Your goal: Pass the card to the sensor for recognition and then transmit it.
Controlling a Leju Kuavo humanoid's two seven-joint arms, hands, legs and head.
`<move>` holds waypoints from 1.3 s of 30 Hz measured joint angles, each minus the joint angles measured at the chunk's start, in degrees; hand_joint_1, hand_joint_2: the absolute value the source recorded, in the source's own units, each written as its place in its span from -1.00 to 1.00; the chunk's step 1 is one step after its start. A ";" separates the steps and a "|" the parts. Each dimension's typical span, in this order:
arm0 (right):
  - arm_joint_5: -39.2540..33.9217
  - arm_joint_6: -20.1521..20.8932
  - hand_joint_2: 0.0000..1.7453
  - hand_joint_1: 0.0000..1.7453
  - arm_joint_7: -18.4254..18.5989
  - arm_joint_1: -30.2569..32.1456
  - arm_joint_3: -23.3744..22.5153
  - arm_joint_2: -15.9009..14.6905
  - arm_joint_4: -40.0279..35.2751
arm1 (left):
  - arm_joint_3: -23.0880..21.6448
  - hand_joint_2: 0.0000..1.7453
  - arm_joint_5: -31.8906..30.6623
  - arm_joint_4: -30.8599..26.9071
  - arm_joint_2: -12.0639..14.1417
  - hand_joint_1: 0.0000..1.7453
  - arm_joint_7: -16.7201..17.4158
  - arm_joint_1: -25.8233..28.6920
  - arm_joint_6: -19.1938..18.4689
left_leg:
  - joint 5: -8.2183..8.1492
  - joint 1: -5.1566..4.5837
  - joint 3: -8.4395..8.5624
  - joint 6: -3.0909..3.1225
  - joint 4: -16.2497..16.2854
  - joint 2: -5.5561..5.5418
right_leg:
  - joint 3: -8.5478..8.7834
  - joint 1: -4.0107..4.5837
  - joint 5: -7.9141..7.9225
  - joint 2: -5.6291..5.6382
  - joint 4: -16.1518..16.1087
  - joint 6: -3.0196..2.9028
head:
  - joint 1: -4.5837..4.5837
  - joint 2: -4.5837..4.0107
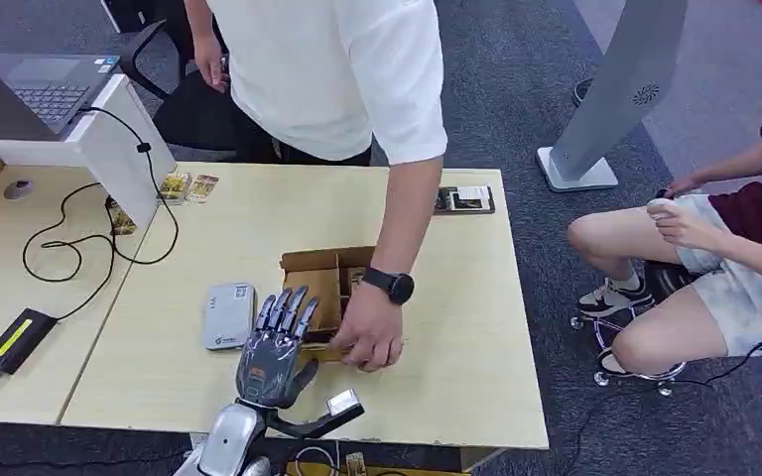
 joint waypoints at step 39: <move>-0.44 0.66 1.00 -1.00 0.50 -0.04 2.08 -0.02 0.00 | -4.87 1.00 10.49 0.83 1.16 1.00 -4.94 -1.68 -0.90 | -0.03 0.00 -0.01 0.01 0.00 0.00 | 0.00 0.00 -0.03 0.00 0.00 -0.03 | 0.00 0.00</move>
